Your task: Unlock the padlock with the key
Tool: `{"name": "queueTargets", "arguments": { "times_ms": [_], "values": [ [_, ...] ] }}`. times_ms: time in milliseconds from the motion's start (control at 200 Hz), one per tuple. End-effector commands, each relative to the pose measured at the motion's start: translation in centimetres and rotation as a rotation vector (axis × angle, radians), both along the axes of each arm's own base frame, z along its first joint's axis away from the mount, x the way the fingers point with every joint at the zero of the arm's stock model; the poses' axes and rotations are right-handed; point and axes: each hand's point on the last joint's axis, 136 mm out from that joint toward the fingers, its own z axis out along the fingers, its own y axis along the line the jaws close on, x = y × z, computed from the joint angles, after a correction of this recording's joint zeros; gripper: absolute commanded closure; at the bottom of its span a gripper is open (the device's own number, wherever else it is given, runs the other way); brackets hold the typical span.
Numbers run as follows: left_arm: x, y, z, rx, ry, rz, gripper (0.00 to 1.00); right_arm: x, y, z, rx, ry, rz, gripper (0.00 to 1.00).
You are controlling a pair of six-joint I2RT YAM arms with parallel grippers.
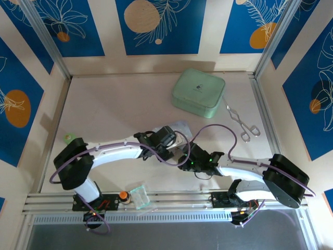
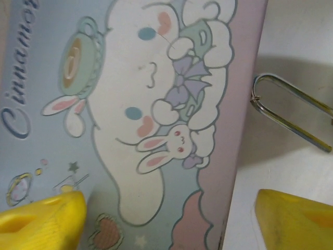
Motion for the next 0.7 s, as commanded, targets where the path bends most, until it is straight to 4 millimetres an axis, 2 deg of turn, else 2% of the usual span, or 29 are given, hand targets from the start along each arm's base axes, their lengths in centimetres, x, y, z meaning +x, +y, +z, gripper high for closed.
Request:
{"name": "queueTargets", "arguments": {
  "times_ms": [0, 250, 360, 445, 695],
  "values": [
    [0.1, 1.4, -1.5, 0.132, -0.015, 0.011, 0.2, 0.2, -1.8, -1.7, -0.04, 0.022, -0.084, 0.7],
    [-0.9, 1.6, -2.7, 0.162, 0.004, 0.008, 0.24, 1.1, -0.4, -1.7, 0.088, 0.047, -0.157, 0.72],
    [-1.2, 1.3, -2.9, 0.157, 0.004, -0.002, 0.26, 1.8, -0.6, -1.5, 0.118, 0.044, -0.212, 0.72],
    [-1.6, 0.8, -3.1, 0.128, 0.026, -0.01, 0.36, 2.2, -0.6, -1.3, 0.151, 0.029, -0.25, 0.72],
    [-2.1, 0.3, -3.7, 0.132, 0.036, -0.034, 0.37, 3.8, -1.2, -0.6, 0.154, -0.019, -0.319, 0.74]
  ]
}}
